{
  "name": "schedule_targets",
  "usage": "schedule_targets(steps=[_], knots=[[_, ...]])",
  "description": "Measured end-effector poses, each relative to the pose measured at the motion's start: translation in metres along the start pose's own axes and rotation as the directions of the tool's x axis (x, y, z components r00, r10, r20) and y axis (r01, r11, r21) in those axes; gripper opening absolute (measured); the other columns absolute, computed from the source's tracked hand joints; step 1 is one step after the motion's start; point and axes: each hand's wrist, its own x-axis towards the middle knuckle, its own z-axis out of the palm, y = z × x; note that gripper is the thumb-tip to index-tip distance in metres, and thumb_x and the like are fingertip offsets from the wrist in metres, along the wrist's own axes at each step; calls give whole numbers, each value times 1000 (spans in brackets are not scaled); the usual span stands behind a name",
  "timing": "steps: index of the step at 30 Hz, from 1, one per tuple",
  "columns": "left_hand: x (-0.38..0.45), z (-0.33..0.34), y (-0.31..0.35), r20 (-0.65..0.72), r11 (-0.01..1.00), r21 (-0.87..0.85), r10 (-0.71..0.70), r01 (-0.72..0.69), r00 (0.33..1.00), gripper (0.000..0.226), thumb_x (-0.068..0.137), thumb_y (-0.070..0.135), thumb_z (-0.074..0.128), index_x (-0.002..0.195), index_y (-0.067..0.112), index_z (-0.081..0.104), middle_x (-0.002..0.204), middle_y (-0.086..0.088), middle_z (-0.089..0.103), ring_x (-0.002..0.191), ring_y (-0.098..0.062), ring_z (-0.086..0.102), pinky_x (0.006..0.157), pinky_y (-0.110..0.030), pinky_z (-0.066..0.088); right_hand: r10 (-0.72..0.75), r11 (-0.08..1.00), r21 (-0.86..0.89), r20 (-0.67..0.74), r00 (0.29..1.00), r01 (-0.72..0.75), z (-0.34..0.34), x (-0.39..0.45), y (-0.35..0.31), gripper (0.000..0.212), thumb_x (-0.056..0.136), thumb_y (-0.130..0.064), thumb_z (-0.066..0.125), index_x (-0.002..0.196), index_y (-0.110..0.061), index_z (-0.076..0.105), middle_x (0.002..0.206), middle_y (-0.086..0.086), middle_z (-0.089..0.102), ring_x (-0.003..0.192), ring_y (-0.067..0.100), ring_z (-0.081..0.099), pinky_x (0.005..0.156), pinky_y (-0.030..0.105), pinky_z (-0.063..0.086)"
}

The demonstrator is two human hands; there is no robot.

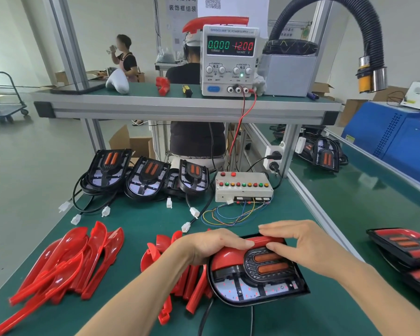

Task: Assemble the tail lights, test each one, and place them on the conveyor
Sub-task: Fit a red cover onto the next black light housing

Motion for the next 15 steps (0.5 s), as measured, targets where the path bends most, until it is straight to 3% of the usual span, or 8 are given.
schedule_targets(steps=[4, 8, 10, 13, 15], knots=[[-4, -3, 2, -41, 1000, 22, 21, -20, 999, 28, 87, 44, 67, 92, 20, 79, 92, -2, 78, 78, -13, 73, 73, -24, 57, 123, 984, 116, 85, 989, -133, -2, 10, -4, 26, 88, -57, 66, 114, -59, 67, 118, -41, 64, 112, -14, 61, 95, 13, 47], [-10, -4, 5, -40, 999, 50, 11, -9, 999, 26, 89, 44, 65, 82, 24, 80, 84, 2, 77, 71, -9, 72, 68, -21, 55, 189, 909, 309, 291, 938, -279, -4, 24, -6, 19, 94, -48, 68, 109, -40, 76, 107, -6, 77, 96, 9, 70, 83, 27, 52], [-11, -3, 4, -39, 998, 67, 4, -2, 999, 27, 90, 42, 64, 75, 27, 80, 78, 6, 76, 66, -6, 70, 64, -18, 54, 176, 895, 315, 400, 900, -315, -5, 27, -8, 26, 93, -49, 65, 114, -38, 75, 109, 2, 76, 92, 11, 66, 74, 26, 48], [-11, -2, 5, -27, 997, 74, -15, 17, 1000, 26, 90, 39, 64, 75, 27, 80, 78, 6, 76, 66, -6, 70, 64, -18, 53, 138, 886, 316, 519, 844, -339, -6, 28, -9, 30, 96, -47, 61, 124, -42, 71, 118, -5, 76, 103, 8, 70, 77, 20, 53], [-11, -4, 5, -14, 997, 69, -18, 19, 1000, 24, 89, 39, 65, 76, 26, 80, 80, 5, 77, 68, -7, 70, 66, -20, 54, 117, 881, 345, 505, 855, -324, -5, 27, -8, 33, 96, -50, 62, 126, -38, 70, 121, -5, 74, 112, 12, 69, 89, 24, 55]])
